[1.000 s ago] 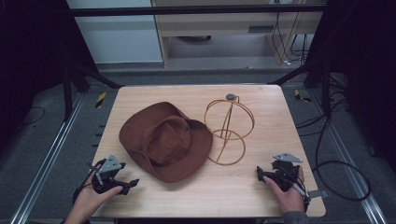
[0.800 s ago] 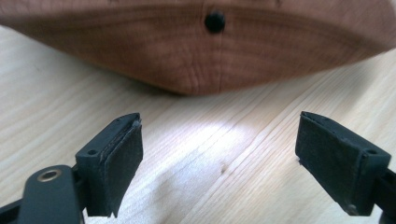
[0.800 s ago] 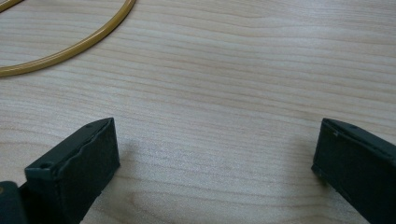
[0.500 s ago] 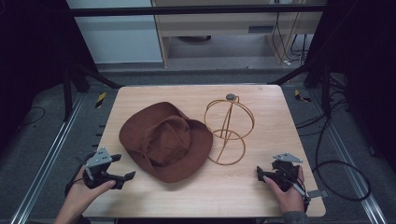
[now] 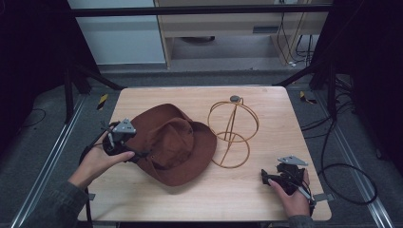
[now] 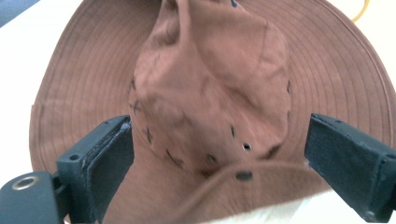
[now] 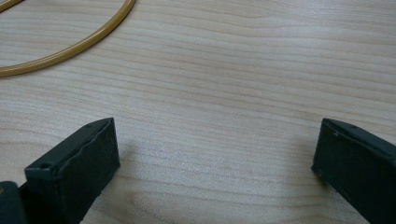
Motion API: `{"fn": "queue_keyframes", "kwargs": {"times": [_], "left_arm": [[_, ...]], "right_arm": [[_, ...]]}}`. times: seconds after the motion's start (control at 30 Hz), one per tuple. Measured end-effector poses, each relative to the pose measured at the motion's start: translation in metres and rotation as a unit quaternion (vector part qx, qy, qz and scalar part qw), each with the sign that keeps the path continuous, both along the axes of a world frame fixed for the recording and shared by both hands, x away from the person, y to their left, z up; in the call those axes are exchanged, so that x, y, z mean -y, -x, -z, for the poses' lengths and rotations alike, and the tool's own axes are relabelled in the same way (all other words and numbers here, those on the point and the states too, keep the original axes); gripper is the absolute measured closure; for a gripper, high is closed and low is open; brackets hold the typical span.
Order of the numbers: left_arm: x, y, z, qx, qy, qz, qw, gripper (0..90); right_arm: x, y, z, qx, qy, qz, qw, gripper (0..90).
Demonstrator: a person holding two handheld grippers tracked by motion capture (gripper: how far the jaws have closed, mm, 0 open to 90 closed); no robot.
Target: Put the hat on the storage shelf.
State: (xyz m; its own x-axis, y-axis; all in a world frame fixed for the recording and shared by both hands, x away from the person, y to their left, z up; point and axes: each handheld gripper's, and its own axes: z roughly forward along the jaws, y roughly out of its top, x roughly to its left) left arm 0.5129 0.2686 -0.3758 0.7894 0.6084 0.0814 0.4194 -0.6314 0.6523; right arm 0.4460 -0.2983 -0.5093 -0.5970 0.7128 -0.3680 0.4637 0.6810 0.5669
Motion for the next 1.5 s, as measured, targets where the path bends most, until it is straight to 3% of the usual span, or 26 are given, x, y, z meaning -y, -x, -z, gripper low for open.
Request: {"fn": "queue_keyframes", "kwargs": {"times": [0.1, 0.17, 0.43, 0.73, 0.9, 1.17, 1.3, 1.5], "left_arm": [[0.006, -0.009, -0.006, -0.004, -0.005, -0.004, 1.0, 7.5], [0.013, -0.019, -0.01, -0.007, -0.024, -0.002, 0.9997, 7.0], [0.03, -0.04, -0.01, -0.021, -0.033, -0.006, 0.9992, 6.2], [0.05, -0.048, -0.015, -0.023, -0.047, 0.007, 0.9986, 6.2], [0.059, -0.054, -0.016, -0.027, -0.049, 0.003, 0.9984, 6.9], [0.082, -0.072, -0.005, -0.048, -0.081, 0.001, 0.9956, 12.8], [0.087, -0.081, 0.004, -0.062, -0.086, -0.005, 0.9944, 20.0], [0.086, -0.086, 0.009, -0.061, -0.096, -0.01, 0.9935, 27.5]], "right_arm": [[0.0, 0.0, 0.0, -0.001, -0.001, 0.001, 1.0, 0.4], [0.0, 0.0, 0.0, 0.0, 0.0, 0.0, 1.0, 0.4], [0.0, 0.0, 0.0, 0.0, 0.0, 0.0, 1.0, 0.5], [0.0, 0.0, 0.0, 0.0, 0.0, 0.0, 1.0, 0.5], [0.0, 0.0, 0.0, 0.0, 0.0, 0.0, 1.0, 0.5], [0.0, 0.0, 0.0, 0.0, 0.0, 0.0, 1.0, 0.5], [0.0, 0.0, 0.0, 0.0, 0.0, 0.0, 1.0, 0.5], [0.0, 0.0, 0.0, 0.0, 0.0, 0.0, 1.0, 0.5]]}}
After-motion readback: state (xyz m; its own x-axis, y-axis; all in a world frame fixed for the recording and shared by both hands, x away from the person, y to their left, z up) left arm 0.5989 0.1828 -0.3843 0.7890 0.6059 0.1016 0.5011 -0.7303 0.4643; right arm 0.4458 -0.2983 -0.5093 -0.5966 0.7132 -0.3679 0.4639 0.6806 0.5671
